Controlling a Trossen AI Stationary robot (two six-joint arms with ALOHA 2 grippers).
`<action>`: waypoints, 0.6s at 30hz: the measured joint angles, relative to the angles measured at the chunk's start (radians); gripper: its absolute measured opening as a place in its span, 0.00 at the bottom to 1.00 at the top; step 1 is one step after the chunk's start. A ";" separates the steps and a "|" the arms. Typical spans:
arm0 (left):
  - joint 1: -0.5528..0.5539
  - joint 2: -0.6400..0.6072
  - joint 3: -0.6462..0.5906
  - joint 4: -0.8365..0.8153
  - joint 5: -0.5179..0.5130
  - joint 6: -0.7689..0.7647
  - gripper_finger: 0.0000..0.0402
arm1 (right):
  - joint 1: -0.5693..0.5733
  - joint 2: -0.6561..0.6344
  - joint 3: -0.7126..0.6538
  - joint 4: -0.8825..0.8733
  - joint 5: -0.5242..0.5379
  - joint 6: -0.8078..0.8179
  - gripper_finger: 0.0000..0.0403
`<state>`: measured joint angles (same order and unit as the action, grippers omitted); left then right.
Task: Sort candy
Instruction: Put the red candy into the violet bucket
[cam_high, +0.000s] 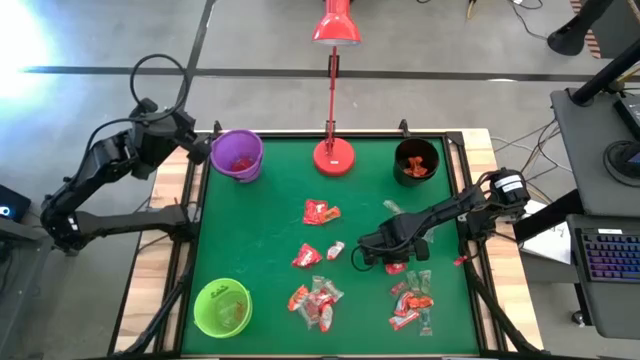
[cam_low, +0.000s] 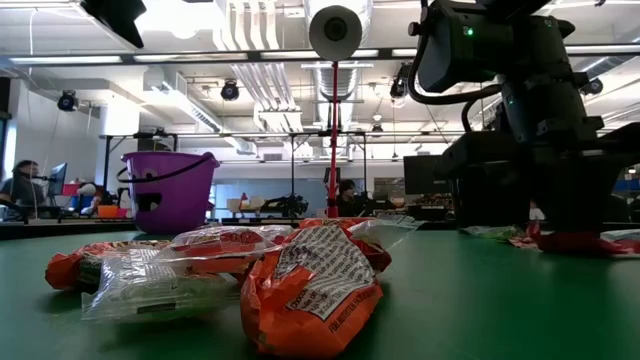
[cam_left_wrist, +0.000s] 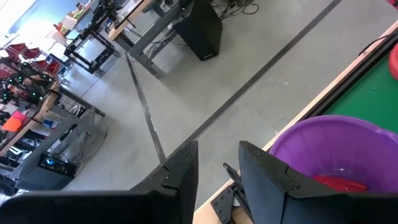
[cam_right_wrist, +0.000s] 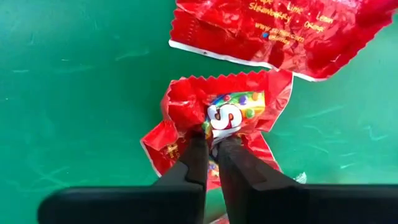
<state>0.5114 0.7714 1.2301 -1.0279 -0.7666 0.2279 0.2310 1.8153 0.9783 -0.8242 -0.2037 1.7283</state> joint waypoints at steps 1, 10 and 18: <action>0.000 -0.003 0.000 0.000 0.000 0.000 0.24 | 0.000 0.000 0.000 0.000 0.000 0.000 0.04; 0.000 -0.019 0.000 0.000 0.000 0.000 0.24 | 0.001 -0.066 0.016 -0.047 0.001 0.007 0.03; 0.000 -0.019 0.000 0.001 0.000 0.000 0.24 | 0.005 -0.199 0.056 -0.139 0.109 0.064 0.02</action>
<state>0.5114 0.7528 1.2301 -1.0271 -0.7666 0.2276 0.2359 1.6164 1.0343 -0.9634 -0.0952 1.7922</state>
